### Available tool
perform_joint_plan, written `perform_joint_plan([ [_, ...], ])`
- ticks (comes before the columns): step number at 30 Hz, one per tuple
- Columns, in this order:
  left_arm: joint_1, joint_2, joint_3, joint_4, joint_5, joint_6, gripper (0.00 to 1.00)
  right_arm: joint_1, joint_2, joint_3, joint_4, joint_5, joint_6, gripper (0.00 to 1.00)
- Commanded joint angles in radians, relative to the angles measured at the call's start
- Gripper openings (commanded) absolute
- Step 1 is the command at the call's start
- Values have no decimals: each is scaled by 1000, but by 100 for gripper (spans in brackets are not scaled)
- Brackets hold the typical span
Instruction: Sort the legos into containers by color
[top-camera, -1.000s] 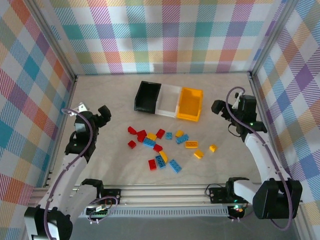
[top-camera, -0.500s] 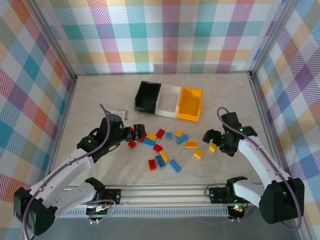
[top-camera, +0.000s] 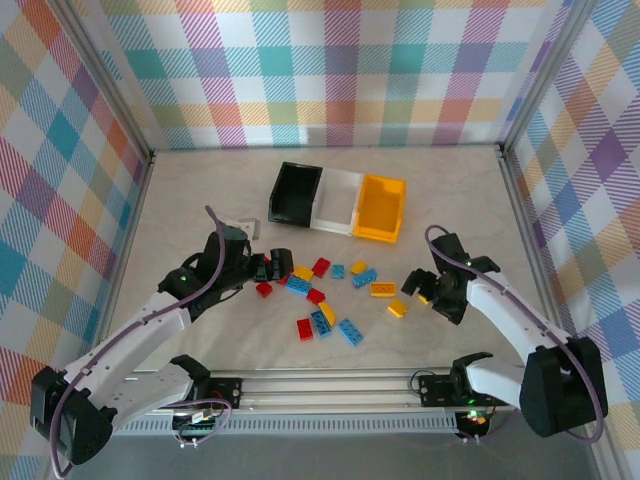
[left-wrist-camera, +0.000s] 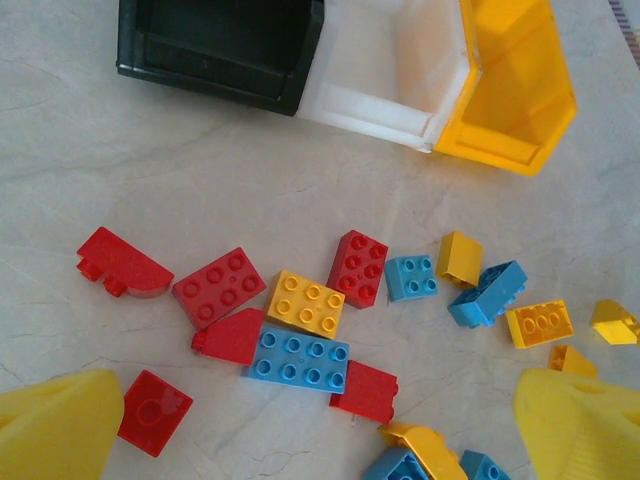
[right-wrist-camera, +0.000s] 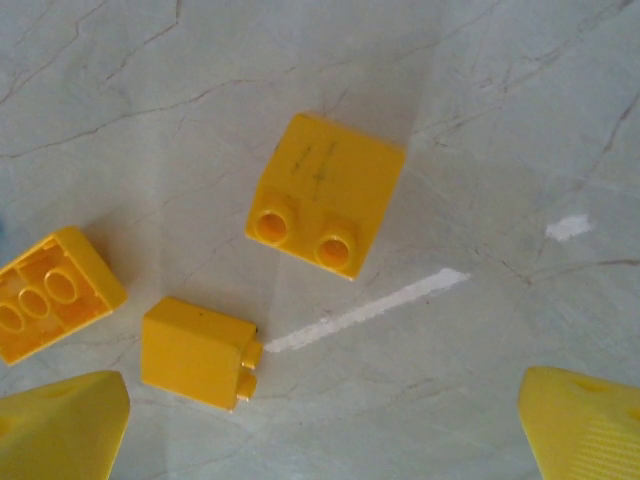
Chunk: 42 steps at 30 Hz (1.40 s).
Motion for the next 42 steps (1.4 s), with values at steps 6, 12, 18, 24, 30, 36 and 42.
perform_joint_plan([
  [6,-6,0,24,-43,5,11,100,8,118,19,117,1,-7,97],
  [12,-6,18,28,-39,4,12,100,8,170,54,141,16,-32,94],
  [18,-6,34,22,-32,5,13,100,8,226,91,162,20,-58,92],
  [24,-6,43,16,-35,9,15,100,8,290,130,177,36,-86,89],
  [30,-6,45,8,-29,9,11,100,8,354,165,180,66,-129,78],
  [36,-5,56,8,-25,10,10,100,9,400,174,157,101,-169,72],
  [42,-6,65,4,-12,8,3,100,8,406,176,131,127,-190,66],
])
